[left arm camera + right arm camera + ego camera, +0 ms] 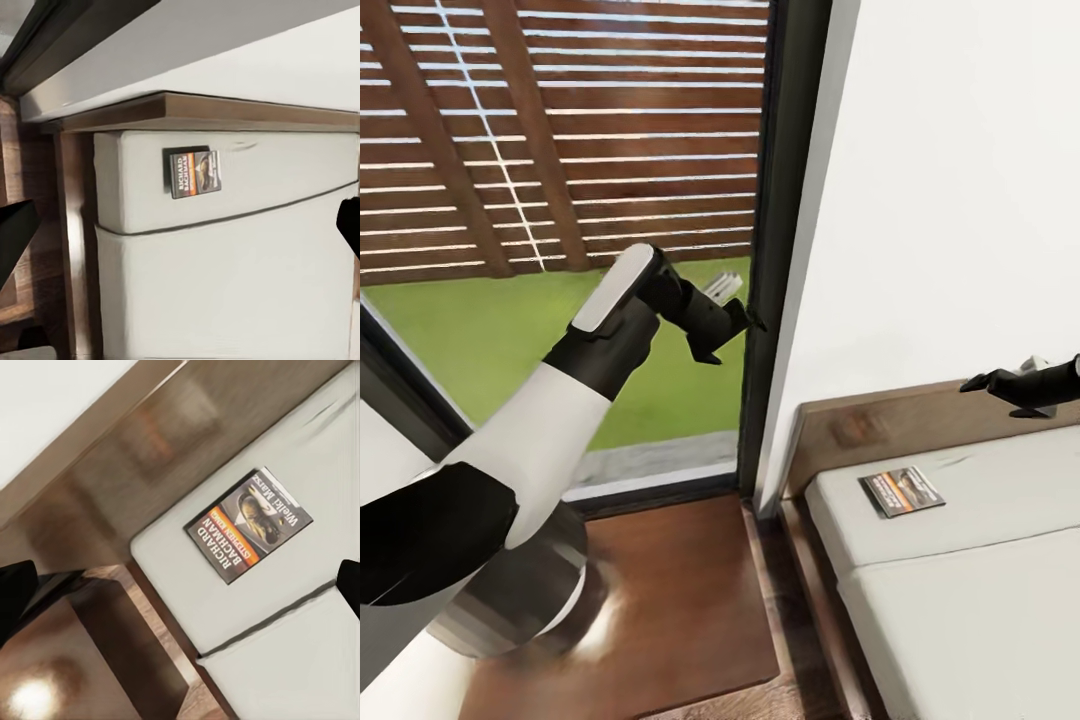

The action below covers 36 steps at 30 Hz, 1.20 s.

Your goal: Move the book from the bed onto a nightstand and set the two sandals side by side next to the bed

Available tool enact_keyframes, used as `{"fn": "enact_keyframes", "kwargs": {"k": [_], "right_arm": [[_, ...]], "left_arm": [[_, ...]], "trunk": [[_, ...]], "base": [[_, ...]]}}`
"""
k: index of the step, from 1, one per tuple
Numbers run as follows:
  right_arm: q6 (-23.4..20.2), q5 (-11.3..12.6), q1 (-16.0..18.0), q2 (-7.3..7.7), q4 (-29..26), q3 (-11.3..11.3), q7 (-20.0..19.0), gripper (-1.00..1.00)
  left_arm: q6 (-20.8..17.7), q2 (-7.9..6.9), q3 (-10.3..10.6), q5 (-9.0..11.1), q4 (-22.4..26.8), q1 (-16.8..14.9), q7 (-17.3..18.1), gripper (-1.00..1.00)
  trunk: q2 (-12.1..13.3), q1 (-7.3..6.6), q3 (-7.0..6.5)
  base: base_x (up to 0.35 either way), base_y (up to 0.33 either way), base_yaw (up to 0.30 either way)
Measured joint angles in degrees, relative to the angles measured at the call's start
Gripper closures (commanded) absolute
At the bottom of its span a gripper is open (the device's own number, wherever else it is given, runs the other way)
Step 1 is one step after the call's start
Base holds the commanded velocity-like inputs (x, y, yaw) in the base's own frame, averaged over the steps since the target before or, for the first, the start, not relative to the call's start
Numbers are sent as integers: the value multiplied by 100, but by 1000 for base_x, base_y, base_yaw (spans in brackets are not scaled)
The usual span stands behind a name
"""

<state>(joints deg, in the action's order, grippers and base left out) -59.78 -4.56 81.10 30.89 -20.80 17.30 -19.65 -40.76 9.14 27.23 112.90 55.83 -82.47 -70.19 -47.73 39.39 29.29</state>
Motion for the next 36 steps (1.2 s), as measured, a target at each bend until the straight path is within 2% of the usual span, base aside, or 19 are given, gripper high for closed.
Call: {"fn": "enact_keyframes", "kwargs": {"k": [14,24,26,28,33,36], "right_arm": [[0,7,-1,-88,26,-11,-7,-100],[1,19,-18,-298,22,-11,-33,-100],[1,30,-24,-386,18,-10,-41,-100],[1,22,-23,-387,18,-11,-41,-100],[1,32,-22,-560,8,-11,-50,-100],[1,26,-17,-591,6,-11,-51,-100]], "left_arm": [[46,-39,53,-6,-397,26,5,-100],[32,-46,59,5,-415,28,6,-100],[27,-46,62,9,-415,29,5,-100],[28,-47,62,9,-415,29,4,-100],[21,-54,66,13,-415,33,-4,-100],[20,-54,67,12,-415,33,-7,-100]], "trunk": [[0,0,130],[0,0,223],[0,0,242],[0,0,260],[0,0,307],[0,0,335]], "base": [[0,0,-92],[0,0,-56],[0,0,-25],[0,0,-22],[0,0,-8],[0,0,16]]}}
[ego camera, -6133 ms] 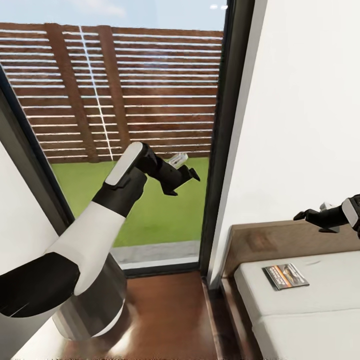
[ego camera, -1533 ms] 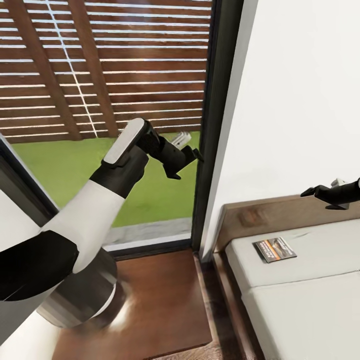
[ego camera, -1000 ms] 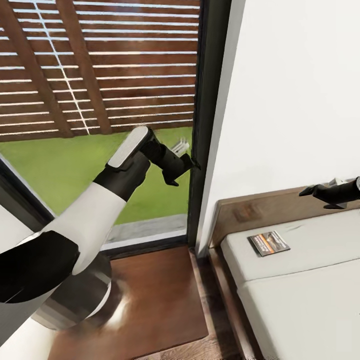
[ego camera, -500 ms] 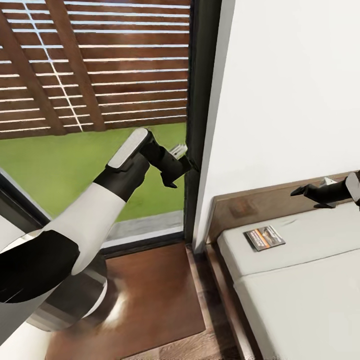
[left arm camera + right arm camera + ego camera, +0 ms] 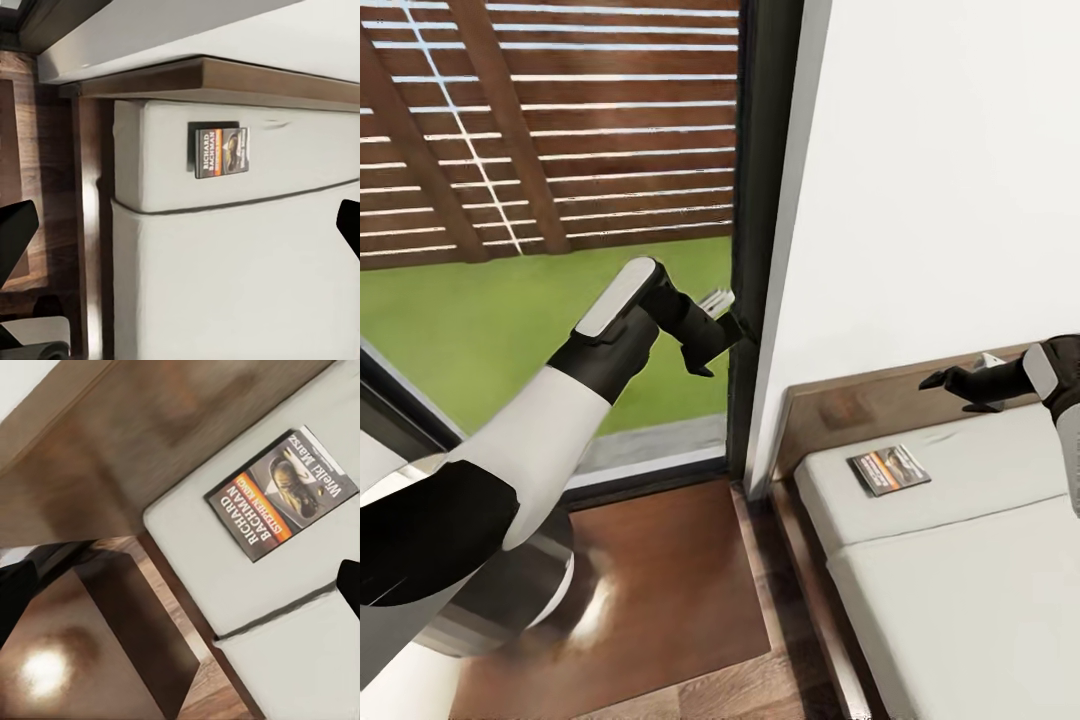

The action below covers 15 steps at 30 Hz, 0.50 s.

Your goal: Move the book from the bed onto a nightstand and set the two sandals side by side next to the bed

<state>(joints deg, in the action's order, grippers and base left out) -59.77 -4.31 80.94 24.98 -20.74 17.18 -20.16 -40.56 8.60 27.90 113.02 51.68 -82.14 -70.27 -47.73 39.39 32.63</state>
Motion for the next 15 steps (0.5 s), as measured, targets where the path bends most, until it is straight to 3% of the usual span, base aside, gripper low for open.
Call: {"fn": "enact_keyframes", "kwargs": {"k": [15], "right_arm": [[65,3,49,-112,-21,0,4,-100]], "left_arm": [[-1,2,-10,15,2,-32,-39,-100]], "trunk": [[0,0,139]], "base": [[0,0,21]]}}
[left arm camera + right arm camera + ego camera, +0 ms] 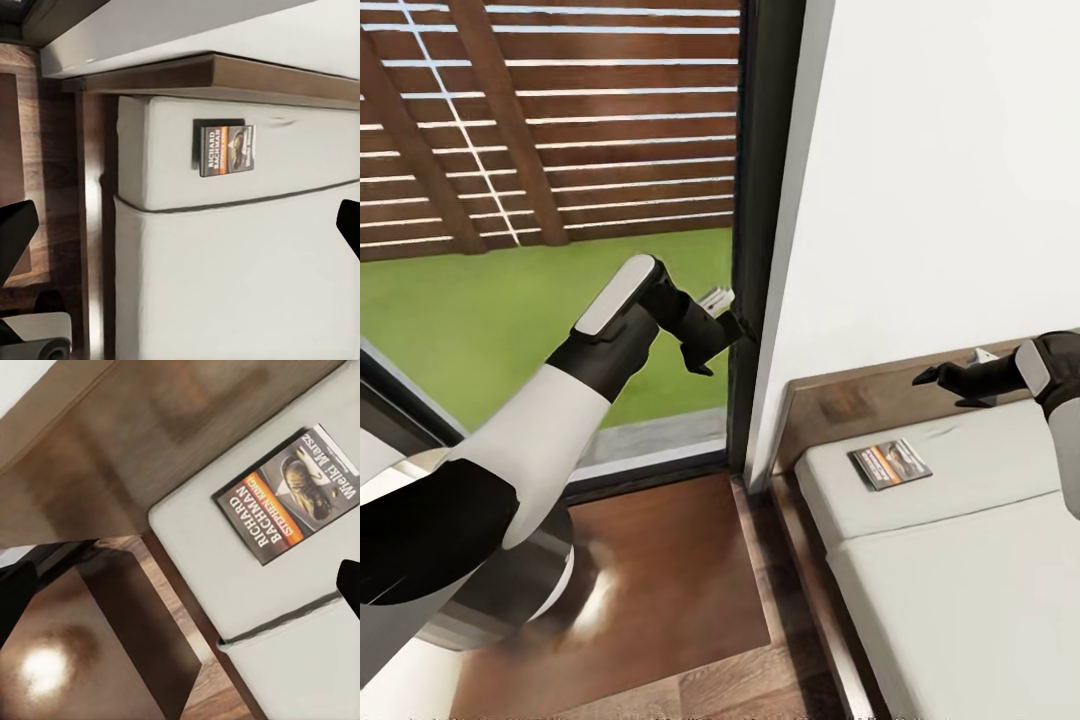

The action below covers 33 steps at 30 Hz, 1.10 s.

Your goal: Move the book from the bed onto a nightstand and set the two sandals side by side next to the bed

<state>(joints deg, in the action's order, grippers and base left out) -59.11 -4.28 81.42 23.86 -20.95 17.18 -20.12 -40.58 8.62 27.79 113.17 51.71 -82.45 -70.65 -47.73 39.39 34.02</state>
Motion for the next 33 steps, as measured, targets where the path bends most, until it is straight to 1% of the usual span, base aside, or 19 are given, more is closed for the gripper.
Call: {"fn": "enact_keyframes", "kwargs": {"k": [16,33], "right_arm": [[17,-1,103,-16,-10,0,1,-100],[27,-11,121,-14,-24,1,12,-100]], "left_arm": [[0,0,-11,14,-3,-31,-26,-100],[1,0,-12,24,-2,-43,-34,-100]], "trunk": [[0,0,149],[0,0,307]], "base": [[0,0,4],[0,0,0]]}}
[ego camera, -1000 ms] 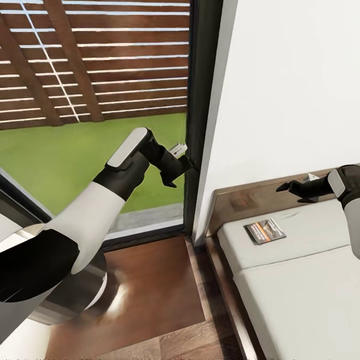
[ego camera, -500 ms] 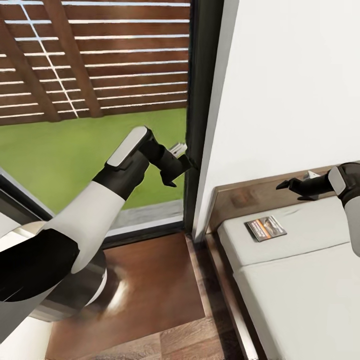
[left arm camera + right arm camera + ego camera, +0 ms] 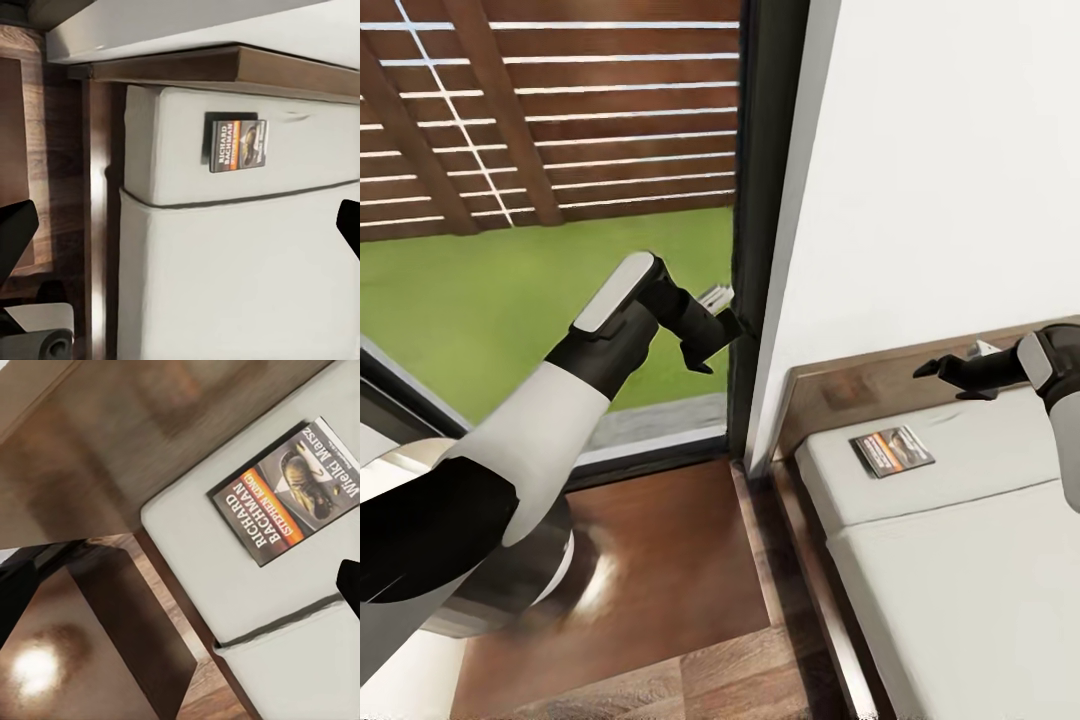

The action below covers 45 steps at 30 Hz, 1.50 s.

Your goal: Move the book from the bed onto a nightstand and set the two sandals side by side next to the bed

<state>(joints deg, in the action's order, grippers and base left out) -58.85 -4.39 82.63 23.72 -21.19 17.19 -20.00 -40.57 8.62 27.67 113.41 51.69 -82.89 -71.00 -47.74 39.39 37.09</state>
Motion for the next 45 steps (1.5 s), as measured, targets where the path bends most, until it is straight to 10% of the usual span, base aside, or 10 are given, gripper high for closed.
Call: {"fn": "enact_keyframes", "kwargs": {"k": [45], "right_arm": [[-63,3,62,71,-93,17,1,-100]], "left_arm": [[-11,0,0,17,-2,-107,-16,-100]], "trunk": [[0,0,418]], "base": [[0,0,0]]}}
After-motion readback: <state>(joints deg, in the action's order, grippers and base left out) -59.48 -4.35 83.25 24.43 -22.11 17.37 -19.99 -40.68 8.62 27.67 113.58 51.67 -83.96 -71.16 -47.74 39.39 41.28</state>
